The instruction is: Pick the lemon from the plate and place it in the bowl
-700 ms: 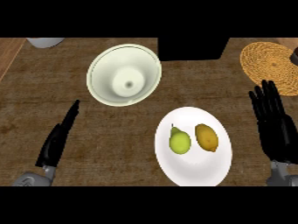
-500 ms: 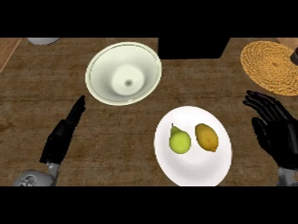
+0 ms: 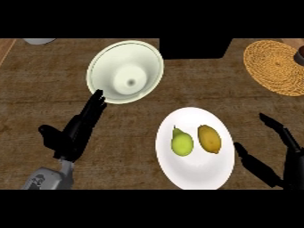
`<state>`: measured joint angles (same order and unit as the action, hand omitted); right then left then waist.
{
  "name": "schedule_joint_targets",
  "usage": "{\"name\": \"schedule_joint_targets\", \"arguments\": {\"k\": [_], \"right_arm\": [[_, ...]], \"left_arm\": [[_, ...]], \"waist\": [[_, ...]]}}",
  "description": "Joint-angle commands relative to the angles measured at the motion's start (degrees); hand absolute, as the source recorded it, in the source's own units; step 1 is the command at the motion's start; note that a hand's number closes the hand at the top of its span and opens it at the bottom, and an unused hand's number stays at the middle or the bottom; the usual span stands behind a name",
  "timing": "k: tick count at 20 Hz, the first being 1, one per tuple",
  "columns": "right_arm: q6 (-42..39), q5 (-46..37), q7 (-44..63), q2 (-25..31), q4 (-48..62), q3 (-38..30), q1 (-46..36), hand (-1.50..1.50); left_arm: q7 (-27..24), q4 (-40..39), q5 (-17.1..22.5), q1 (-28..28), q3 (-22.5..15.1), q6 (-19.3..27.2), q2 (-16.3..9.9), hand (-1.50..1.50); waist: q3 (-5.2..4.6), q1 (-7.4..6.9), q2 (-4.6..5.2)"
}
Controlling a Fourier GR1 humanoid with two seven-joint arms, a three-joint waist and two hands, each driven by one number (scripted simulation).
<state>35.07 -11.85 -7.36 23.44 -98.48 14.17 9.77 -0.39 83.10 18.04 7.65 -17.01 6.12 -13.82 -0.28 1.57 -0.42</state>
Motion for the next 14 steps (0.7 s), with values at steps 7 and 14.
{"name": "schedule_joint_targets", "arguments": {"k": [7, 14], "right_arm": [[-1.38, -35.04, 25.8, 6.59, -4.17, 8.18, 6.16, -1.5], [-23.89, -44.81, 53.19, 2.15, -14.16, 12.38, 2.06, -1.5]], "left_arm": [[2.97, 2.2, 2.72, 0.3, 0.39, -1.28, 0.92, 0.0], [5.05, 3.9, 2.21, 1.98, 0.0, -1.2, 0.59, 0.0]], "waist": [[-0.44, -0.81, 0.27], [-0.27, -2.04, 0.34]]}}
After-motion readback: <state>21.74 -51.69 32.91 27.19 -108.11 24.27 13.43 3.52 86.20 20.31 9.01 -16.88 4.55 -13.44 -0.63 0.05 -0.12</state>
